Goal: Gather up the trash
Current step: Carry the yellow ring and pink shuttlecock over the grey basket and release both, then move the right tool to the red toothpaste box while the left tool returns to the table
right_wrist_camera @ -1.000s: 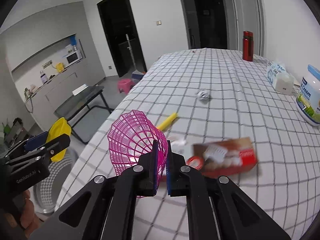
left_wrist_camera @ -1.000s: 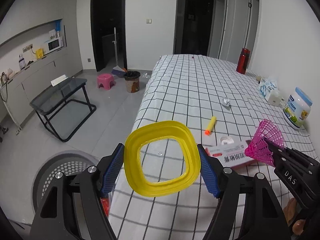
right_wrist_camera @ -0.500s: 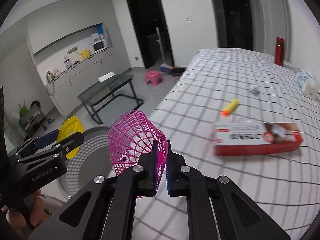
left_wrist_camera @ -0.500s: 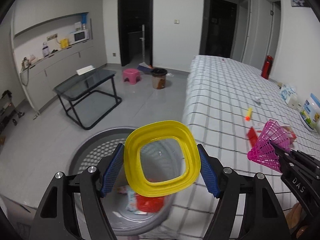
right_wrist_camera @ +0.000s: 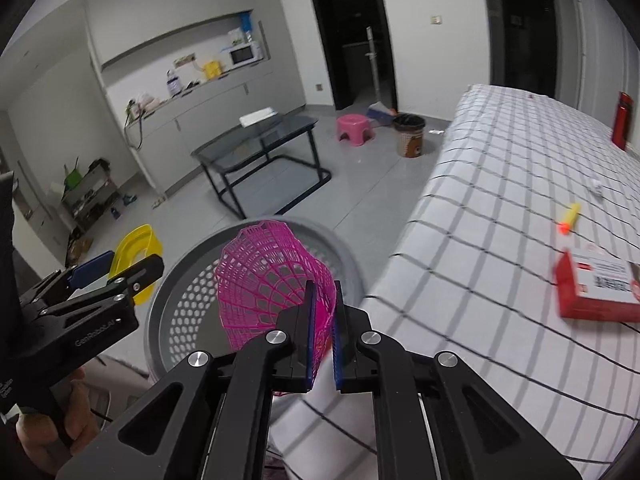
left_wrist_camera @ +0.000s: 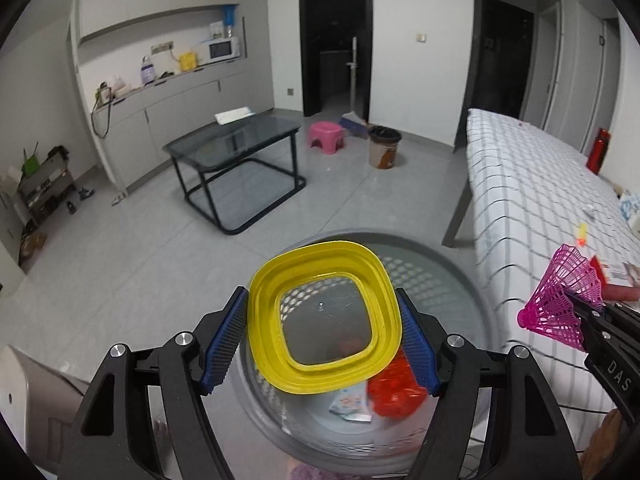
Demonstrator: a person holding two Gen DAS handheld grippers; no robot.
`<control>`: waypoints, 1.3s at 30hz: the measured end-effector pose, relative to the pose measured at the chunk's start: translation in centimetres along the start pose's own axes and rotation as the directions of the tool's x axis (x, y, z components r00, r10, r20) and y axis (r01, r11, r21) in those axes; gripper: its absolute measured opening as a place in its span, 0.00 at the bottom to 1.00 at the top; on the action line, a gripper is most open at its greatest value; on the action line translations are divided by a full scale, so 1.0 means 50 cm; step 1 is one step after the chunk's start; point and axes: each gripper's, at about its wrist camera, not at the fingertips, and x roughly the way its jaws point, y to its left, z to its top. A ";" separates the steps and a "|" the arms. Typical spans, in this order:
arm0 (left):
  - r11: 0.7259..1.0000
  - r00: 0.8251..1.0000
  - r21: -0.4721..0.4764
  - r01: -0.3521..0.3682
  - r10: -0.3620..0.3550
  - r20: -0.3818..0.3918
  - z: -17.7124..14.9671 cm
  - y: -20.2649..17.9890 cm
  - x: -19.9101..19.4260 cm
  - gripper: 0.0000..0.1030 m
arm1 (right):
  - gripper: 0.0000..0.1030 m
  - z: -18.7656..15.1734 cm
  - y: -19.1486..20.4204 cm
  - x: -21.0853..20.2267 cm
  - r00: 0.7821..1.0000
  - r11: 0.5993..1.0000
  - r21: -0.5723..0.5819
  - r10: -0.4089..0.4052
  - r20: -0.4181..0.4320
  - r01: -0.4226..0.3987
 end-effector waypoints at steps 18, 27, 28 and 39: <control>1.000 0.997 -0.004 -0.019 0.019 -0.076 -0.035 0.049 0.068 0.71 | 0.13 0.005 0.075 0.120 0.992 0.998 -0.061 -0.003 -0.124 -0.004; 1.000 0.996 -0.006 -0.025 0.024 -0.082 -0.038 0.048 0.060 0.77 | 0.32 0.008 0.071 0.111 0.996 0.998 -0.061 -0.011 -0.094 0.005; 1.000 0.996 -0.006 -0.025 0.024 -0.082 -0.037 0.047 0.058 0.77 | 0.32 0.006 0.071 0.109 0.996 0.998 -0.060 -0.011 -0.092 0.005; 1.000 0.998 0.002 0.005 -0.005 -0.070 -0.035 0.027 0.038 0.77 | 0.32 0.001 0.030 0.064 0.998 0.999 -0.022 -0.033 -0.053 0.032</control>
